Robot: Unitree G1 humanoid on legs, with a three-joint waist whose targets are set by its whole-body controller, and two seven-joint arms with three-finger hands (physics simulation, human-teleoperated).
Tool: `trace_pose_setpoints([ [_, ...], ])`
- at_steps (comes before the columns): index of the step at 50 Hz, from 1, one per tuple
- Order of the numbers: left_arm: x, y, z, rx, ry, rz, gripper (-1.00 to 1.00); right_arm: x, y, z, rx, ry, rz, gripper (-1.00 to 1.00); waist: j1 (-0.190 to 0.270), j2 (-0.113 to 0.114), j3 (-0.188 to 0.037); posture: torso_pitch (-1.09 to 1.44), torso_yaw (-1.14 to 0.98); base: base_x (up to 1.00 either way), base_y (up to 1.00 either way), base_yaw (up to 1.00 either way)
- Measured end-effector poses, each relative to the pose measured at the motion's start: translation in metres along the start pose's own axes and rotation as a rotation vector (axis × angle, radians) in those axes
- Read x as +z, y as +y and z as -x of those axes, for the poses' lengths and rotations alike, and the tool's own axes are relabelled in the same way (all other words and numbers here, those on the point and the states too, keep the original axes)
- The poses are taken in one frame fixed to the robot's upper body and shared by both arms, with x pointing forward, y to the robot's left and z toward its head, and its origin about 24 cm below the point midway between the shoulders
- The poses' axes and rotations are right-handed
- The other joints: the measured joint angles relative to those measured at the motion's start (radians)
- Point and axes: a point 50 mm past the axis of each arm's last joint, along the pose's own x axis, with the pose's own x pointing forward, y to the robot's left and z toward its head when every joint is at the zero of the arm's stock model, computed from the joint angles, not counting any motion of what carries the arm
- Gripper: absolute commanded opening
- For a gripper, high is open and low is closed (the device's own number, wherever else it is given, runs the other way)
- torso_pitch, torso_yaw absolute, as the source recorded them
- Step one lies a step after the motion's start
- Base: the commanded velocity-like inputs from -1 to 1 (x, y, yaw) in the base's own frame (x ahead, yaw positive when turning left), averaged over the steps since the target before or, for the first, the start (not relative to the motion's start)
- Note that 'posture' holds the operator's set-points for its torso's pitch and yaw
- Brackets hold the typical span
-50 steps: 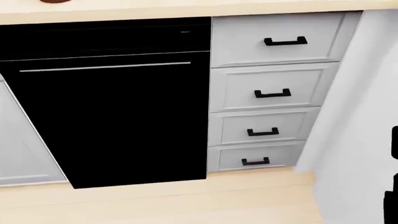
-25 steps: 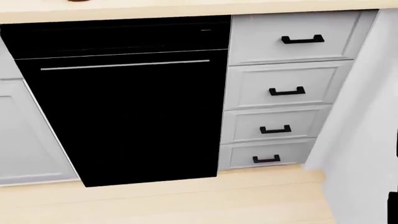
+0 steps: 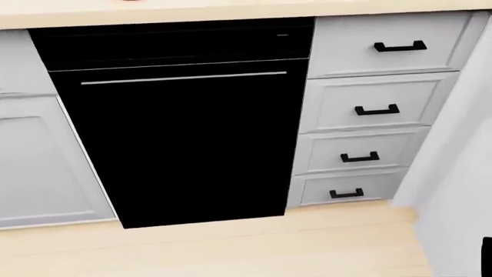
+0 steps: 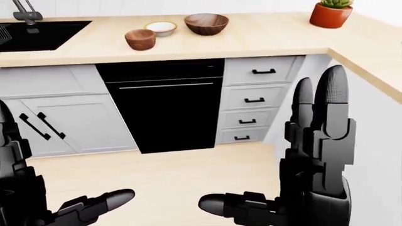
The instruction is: Stack the bowls from largest to smallest.
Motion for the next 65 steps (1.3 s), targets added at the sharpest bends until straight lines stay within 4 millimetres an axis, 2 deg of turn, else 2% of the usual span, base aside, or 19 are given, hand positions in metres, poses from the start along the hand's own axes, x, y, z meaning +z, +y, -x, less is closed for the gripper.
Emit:
trace_pose_setpoints([
  [2, 0.001, -0.001, 0.0, 0.001, -0.003, 0.006, 1.0, 0.0, -0.001, 0.0, -0.002, 0.0, 0.004, 1.0, -0.007, -0.02, -0.006, 0.0, 0.0, 0.0, 0.2, 0.0],
  [4, -0.002, -0.004, 0.001, -0.014, 0.013, 0.009, 1.0, -0.004, -0.001, 0.001, -0.003, 0.018, 0.012, 1.0, -0.017, 0.003, 0.002, 0.0, 0.0, 0.0, 0.2, 0.0],
  [8, -0.002, -0.003, 0.0, -0.018, 0.015, 0.006, 1.0, -0.006, -0.001, 0.001, -0.004, 0.033, 0.011, 1.0, -0.013, 0.007, -0.008, 0.0, 0.0, 0.0, 0.21, 0.0],
  [12, 0.002, -0.002, -0.001, -0.01, -0.01, 0.013, 1.0, -0.003, -0.001, 0.001, -0.006, 0.009, 0.01, 1.0, -0.014, 0.057, 0.005, 0.0, 0.0, 0.0, 0.2, 0.0],
  [14, 0.002, -0.002, -0.001, -0.013, -0.011, 0.013, 1.0, -0.003, -0.001, 0.001, -0.003, 0.008, 0.01, 1.0, -0.013, 0.098, -0.001, 0.0, 0.0, 0.0, 0.2, 0.0],
  [15, 0.001, -0.001, -0.001, -0.013, -0.009, 0.006, 1.0, -0.003, 0.001, 0.0, -0.001, 0.008, 0.002, 1.0, -0.005, 0.1, -0.006, 0.0, 0.0, 0.0, 0.2, 0.0],
  [19, -0.005, -0.002, 0.001, -0.017, 0.027, -0.006, 1.0, -0.008, 0.003, 0.002, 0.016, 0.037, 0.002, 1.0, 0.008, 0.074, -0.001, 0.0, 0.0, 0.12, 0.17, 0.0],
  [24, 0.0, 0.0, 0.0, -0.007, 0.002, 0.002, 1.0, -0.002, 0.001, 0.002, 0.006, -0.007, 0.009, 1.0, 0.005, 0.03, 0.042, 0.0, 0.0, 0.62, 0.13, 0.0],
  [31, 0.0, 0.0, -0.001, -0.007, -0.001, 0.004, 1.0, -0.002, 0.002, 0.002, 0.007, -0.016, 0.014, 1.0, 0.016, -0.033, 0.028, 0.0, 0.0, 0.68, 0.14, 0.0],
  [37, -0.001, -0.003, 0.001, -0.026, 0.011, 0.006, 1.0, -0.006, 0.001, 0.003, 0.003, 0.014, 0.025, 1.0, 0.001, -0.012, -0.001, 0.0, 0.0, 0.68, 0.14, 0.0],
  [43, 0.003, -0.002, -0.001, -0.014, -0.018, 0.014, 1.0, -0.001, 0.0, 0.001, 0.0, -0.019, 0.023, 1.0, -0.019, 0.065, -0.018, 0.0, 0.0, 0.69, 0.14, 0.0],
  [44, 0.003, -0.002, -0.001, -0.016, -0.018, 0.011, 1.0, -0.002, 0.001, 0.001, 0.0, -0.016, 0.019, 1.0, -0.015, 0.075, -0.013, 0.0, 0.0, 0.69, 0.13, 0.0],
  [46, -0.005, -0.004, 0.001, -0.031, 0.02, -0.007, 1.0, -0.01, 0.004, 0.003, 0.014, 0.028, 0.013, 1.0, -0.003, 0.072, 0.031, 0.0, 0.0, 0.69, 0.14, 0.0],
  [49, -0.006, -0.004, 0.002, -0.034, 0.037, -0.009, 1.0, -0.01, 0.003, 0.004, 0.017, 0.041, 0.021, 1.0, 0.012, 0.093, 0.016, 0.0, 0.0, 0.69, 0.13, 0.0],
  [55, 0.004, 0.001, -0.001, -0.004, -0.025, 0.003, 1.0, 0.001, 0.002, 0.001, 0.008, -0.027, 0.012, 1.0, 0.035, 0.052, -0.008, 0.0, 0.0, 0.45, 0.14, 0.0],
  [58, 0.002, -0.001, -0.001, -0.01, -0.015, 0.007, 1.0, -0.002, 0.003, 0.0, 0.012, -0.011, 0.013, 1.0, 0.023, 0.003, -0.004, 0.0, 0.0, 0.23, 0.14, 0.0],
  [59, -0.003, -0.005, 0.0, -0.024, 0.009, 0.01, 1.0, -0.007, 0.003, 0.001, 0.015, 0.012, 0.021, 1.0, 0.019, 0.018, 0.01, 0.0, 0.0, 0.23, 0.13, 0.0],
  [61, -0.009, -0.008, 0.003, -0.051, 0.05, 0.003, 1.0, -0.015, 0.003, 0.003, 0.017, 0.063, 0.026, 1.0, 0.001, 0.01, 0.024, 0.0, 0.0, 0.24, 0.14, 0.0],
  [65, -0.002, -0.004, 0.0, -0.028, 0.017, 0.005, 1.0, -0.009, 0.002, 0.002, 0.012, 0.035, 0.022, 1.0, -0.014, 0.012, -0.006, 0.0, 0.0, 0.18, 0.14, 0.0],
])
